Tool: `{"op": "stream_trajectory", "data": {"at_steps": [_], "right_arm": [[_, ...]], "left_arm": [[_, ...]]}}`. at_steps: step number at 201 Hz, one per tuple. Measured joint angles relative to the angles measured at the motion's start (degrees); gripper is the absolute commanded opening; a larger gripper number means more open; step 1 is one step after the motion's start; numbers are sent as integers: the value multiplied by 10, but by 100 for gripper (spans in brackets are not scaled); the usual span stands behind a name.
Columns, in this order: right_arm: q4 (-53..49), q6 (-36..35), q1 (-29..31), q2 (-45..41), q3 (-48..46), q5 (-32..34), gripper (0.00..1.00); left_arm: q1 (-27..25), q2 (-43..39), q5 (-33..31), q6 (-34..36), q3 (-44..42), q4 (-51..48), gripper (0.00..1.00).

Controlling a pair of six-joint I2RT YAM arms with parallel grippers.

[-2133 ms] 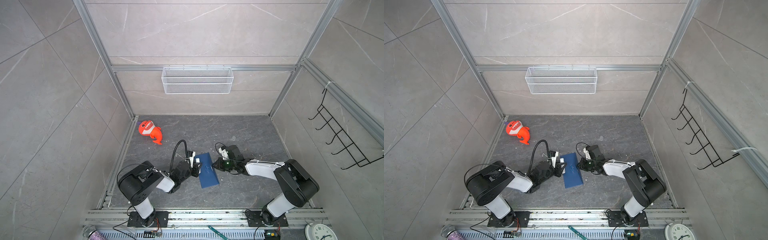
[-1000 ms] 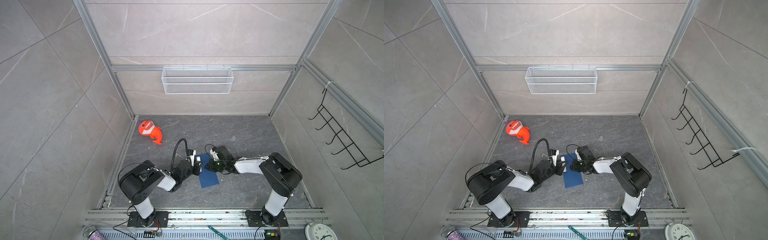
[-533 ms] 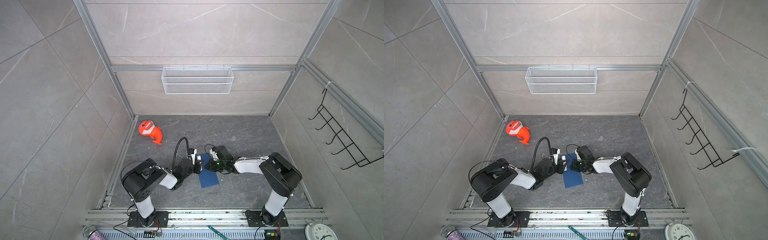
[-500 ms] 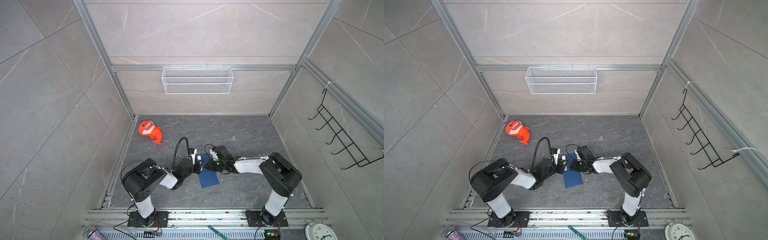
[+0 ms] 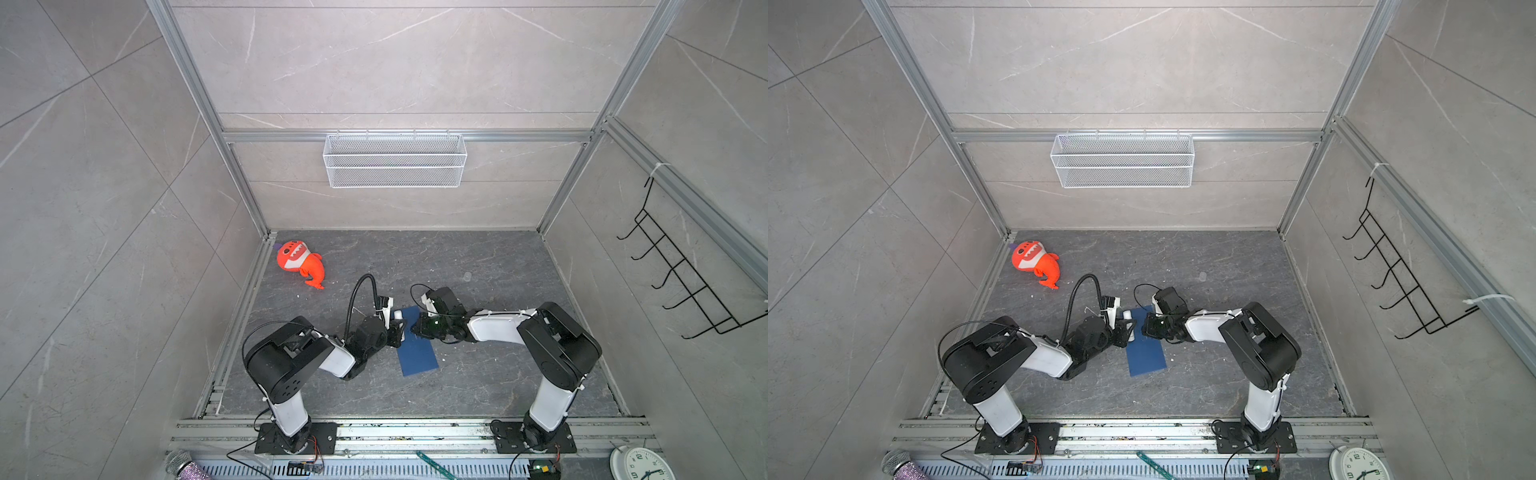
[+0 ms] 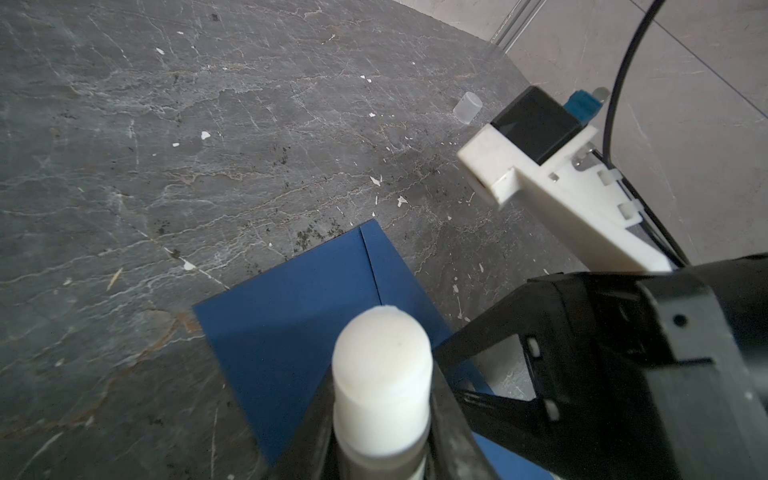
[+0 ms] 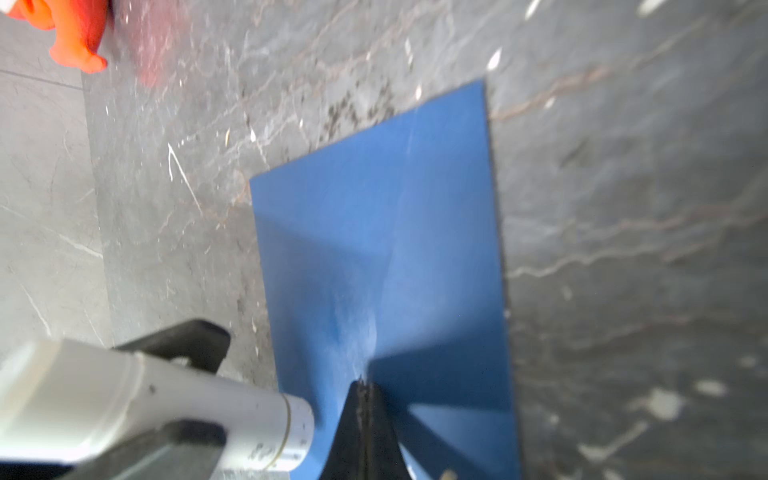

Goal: Place the letter into the envelope and seal it

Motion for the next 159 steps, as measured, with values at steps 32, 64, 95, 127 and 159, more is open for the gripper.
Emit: {"op": "stream_trajectory", "data": {"at_steps": [32, 64, 95, 127, 159], "right_arm": [[0, -2, -12, 14, 16, -1, 0], [-1, -4, -16, 22, 26, -3, 0], [-1, -7, -16, 23, 28, -6, 0], [2, -9, -16, 23, 25, -7, 0], [11, -12, -13, 20, 17, -9, 0]], "left_arm": [[0, 1, 0, -2, 0, 1, 0], [0, 1, 0, -3, 0, 1, 0], [0, 1, 0, -3, 0, 2, 0], [0, 1, 0, -5, 0, 2, 0], [0, 2, 0, -10, 0, 3, 0]]}}
